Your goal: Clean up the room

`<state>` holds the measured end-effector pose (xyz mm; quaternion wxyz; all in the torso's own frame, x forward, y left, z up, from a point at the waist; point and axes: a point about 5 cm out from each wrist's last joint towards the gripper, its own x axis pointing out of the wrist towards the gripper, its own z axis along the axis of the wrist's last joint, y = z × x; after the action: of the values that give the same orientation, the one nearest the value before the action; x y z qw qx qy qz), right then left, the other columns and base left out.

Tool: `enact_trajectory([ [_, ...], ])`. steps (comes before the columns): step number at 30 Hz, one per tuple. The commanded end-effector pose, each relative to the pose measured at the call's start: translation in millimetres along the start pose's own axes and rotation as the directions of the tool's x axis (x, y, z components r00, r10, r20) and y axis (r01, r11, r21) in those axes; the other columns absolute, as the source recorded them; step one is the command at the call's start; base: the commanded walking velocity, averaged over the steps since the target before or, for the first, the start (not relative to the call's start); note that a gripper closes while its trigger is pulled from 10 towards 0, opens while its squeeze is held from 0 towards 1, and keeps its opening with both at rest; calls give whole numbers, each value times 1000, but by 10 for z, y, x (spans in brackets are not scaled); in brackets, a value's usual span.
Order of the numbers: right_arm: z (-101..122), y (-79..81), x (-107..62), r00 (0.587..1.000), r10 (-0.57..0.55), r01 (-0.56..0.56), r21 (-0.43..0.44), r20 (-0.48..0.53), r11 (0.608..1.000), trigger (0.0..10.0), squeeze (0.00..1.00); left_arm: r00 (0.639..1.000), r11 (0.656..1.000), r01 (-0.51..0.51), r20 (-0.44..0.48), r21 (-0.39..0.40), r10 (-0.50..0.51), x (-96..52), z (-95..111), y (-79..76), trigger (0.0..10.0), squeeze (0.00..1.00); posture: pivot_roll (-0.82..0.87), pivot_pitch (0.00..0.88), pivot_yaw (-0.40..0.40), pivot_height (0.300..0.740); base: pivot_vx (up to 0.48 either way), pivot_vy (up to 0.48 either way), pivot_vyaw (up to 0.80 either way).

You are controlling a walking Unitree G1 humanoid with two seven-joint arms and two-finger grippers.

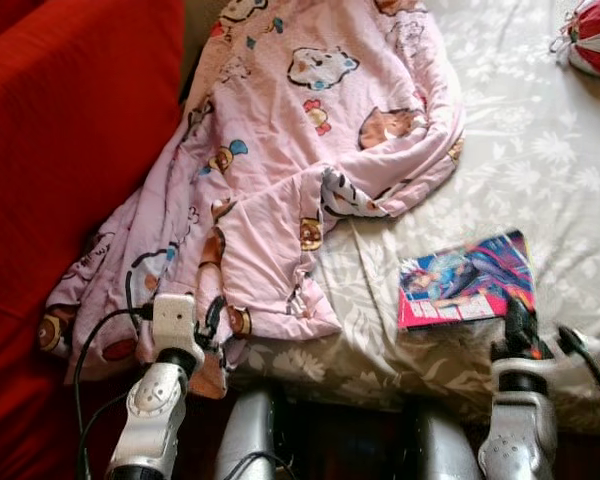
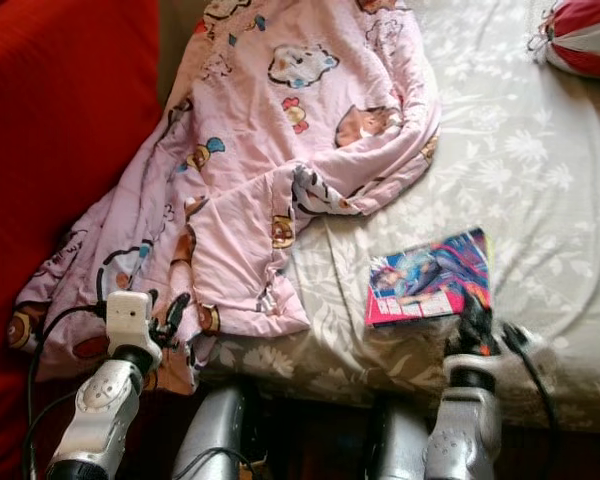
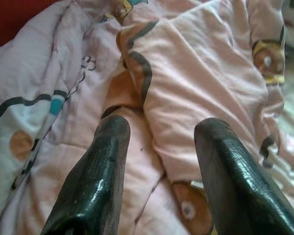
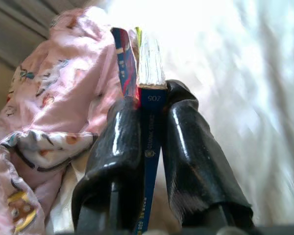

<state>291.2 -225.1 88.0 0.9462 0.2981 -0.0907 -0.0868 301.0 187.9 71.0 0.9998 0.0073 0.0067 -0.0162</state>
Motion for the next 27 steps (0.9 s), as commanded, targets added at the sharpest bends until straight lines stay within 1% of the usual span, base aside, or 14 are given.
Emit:
enact_trajectory([
  [1,87,83,52,999,36,-35,-81,10,996,10000,0,998,999,-42,-45,-28,41,-66,-123,68,10000,0,34,166,84,622,0,0,0],
  [2,102,144,117,998,61,-64,-156,-22,986,10000,0,998,998,-53,-45,-41,51,-52,-124,76,10000,0,28,163,79,622,0,0,0],
  [3,115,177,170,997,71,-77,-206,-35,976,10000,0,997,997,-61,-46,-53,58,-38,-127,77,10000,0,17,159,69,622,0,0,0],
  [4,131,212,197,995,98,-102,-209,-30,973,10000,0,997,997,-62,-47,-56,59,-30,-127,72,10000,0,17,158,66,622,0,0,0],
  [5,138,241,218,993,115,-121,-235,-36,964,10000,0,997,996,-62,-47,-58,59,-21,-130,66,10000,0,18,155,62,622,0,0,0],
  [7,127,294,250,989,133,-145,-292,-59,945,10000,0,997,995,-68,-49,-70,65,-6,-138,58,10000,0,14,152,54,637,0,0,0],
  [11,91,358,257,984,157,-174,-296,-81,939,10000,0,996,993,-77,-60,-87,72,3,-170,50,10000,0,14,144,41,657,0,0,0],
  [13,67,355,243,987,136,-156,-306,-86,939,10000,0,994,992,-84,-79,-94,77,-18,-231,59,10000,0,19,136,32,677,0,0,0],
  [16,-1,328,190,989,109,-133,-297,-98,946,10000,0,987,987,-121,-116,-104,109,-79,-328,119,10000,0,18,134,31,697,0,0,0],
  [17,-1,328,190,989,109,-133,-297,-98,946,10000,0,987,987,-121,-116,-104,109,-79,-328,119,10000,0,18,134,31,697,0,0,0],
  [20,-64,298,141,987,101,-135,-297,-127,945,10000,0,984,986,-133,-135,-99,119,-116,-382,145,10000,0,20,132,26,717,0,0,0],
  [22,-103,285,92,983,111,-155,-324,-149,933,10000,0,981,986,-140,-148,-94,125,-146,-430,155,10000,0,12,124,20,732,0,0,0],
  [23,-111,273,75,982,108,-153,-324,-154,933,10000,0,979,985,-146,-155,-96,131,-159,-450,160,10000,0,12,124,20,737,0,0,0],
  [27,-90,233,42,981,111,-159,-339,-157,927,10000,0,967,975,-184,-201,-128,156,-221,-560,160,10000,0,-5,110,8,740,0,0,0],
])
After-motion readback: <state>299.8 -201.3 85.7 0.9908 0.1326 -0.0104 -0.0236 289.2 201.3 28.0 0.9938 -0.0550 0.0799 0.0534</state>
